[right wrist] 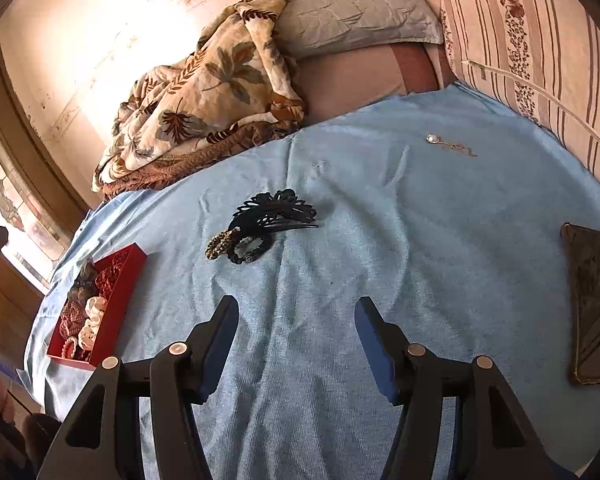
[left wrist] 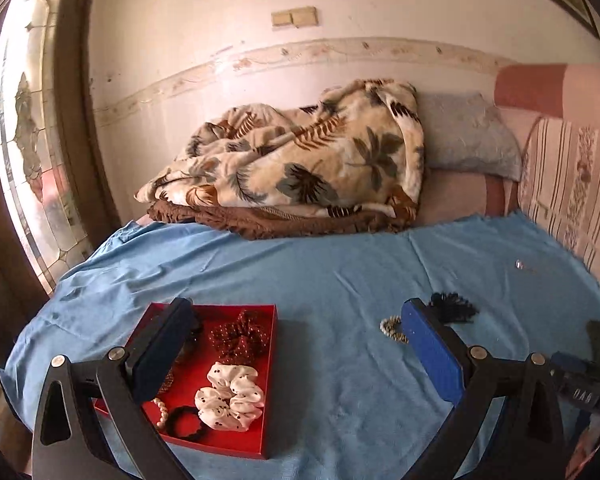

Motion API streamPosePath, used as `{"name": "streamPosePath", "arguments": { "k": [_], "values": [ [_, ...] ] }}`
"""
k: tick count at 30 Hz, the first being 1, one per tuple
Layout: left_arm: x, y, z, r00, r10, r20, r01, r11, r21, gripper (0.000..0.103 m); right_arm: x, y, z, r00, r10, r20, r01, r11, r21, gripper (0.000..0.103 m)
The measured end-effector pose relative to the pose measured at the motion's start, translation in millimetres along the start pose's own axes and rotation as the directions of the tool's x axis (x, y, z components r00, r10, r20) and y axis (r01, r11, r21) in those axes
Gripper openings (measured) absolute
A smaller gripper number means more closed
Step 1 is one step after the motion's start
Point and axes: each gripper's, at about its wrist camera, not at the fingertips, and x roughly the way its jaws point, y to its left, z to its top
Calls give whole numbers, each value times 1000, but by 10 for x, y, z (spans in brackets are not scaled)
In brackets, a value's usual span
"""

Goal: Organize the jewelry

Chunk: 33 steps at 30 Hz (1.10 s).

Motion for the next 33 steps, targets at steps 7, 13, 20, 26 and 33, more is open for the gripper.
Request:
{"name": "streamPosePath", "arguments": {
  "k": [7, 13, 20, 26, 33],
  "values": [
    [239, -2, -250, 994, -46, -101, 52, 997, 61, 103, 272, -140, 342, 999, -37, -9, 37, 999, 6, 65],
    [679, -41, -374, 964, -128, -233, 139, 990, 30, 103, 764, -274, 639, 998, 1, -68, 2, 999, 49, 65],
    [1565, -274, -376, 874, -277, -399, 263, 960, -91, 89, 1201, -279, 830, 983, 135, -121, -129, 990, 58, 65],
    [2243, -424, -420, 787, -385, -482, 296, 921, -252, 71, 1532, -197, 934, 973, 179, -146, -176, 984, 34, 65],
    [2607, -773, -523, 756, -343, -557, 280, 939, -199, 33, 1803, -168, 936, 929, 308, -204, -292, 951, 106, 64]
  ]
}}
